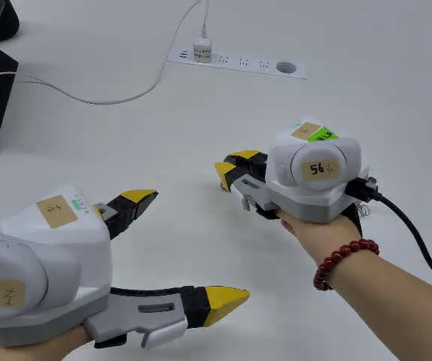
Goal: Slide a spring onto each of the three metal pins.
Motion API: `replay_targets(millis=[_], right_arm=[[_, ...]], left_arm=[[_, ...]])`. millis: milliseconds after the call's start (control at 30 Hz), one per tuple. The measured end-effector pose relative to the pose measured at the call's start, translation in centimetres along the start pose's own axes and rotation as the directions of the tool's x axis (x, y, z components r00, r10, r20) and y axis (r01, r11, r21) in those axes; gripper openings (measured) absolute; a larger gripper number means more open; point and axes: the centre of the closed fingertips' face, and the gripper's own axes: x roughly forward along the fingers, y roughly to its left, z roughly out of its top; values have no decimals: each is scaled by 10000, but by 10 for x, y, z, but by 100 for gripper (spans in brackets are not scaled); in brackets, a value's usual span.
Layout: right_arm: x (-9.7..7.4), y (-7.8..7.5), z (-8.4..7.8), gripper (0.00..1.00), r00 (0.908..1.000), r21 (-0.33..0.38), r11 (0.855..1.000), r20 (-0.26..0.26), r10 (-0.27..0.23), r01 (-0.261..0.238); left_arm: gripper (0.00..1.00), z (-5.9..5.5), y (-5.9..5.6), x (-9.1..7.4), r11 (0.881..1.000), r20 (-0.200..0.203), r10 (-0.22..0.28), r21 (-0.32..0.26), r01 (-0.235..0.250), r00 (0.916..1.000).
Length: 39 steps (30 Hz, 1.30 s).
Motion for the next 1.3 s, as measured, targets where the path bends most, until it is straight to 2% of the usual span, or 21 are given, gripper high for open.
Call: replay_targets(millis=[300,433,667,733,1000,1300], right_arm=[[2,1,-1,12,10000,391,9992,-52,70,-68],[0,2,-2,15,9999,346,9993,-114,125,-121],[-7,6,13,23,9992,351,9988,253,324,-332],[-10,6,16,23,9990,158,9994,306,316,-321],[-26,4,27,30,9989,288,9991,348,314,-324],[-49,-6,38,37,9990,614,9980,442,112,-139]], left_arm=[[97,-1,0,0,10000,-49,15,-45,-15,10000],[97,0,1,-1,10000,-42,38,7,-38,10000],[97,2,1,0,9999,-38,87,107,-87,10000],[97,3,2,0,9999,-19,108,109,-108,9999],[97,8,3,1,9995,40,149,261,-150,9999],[93,11,0,5,9986,-23,86,522,-85,10000]])
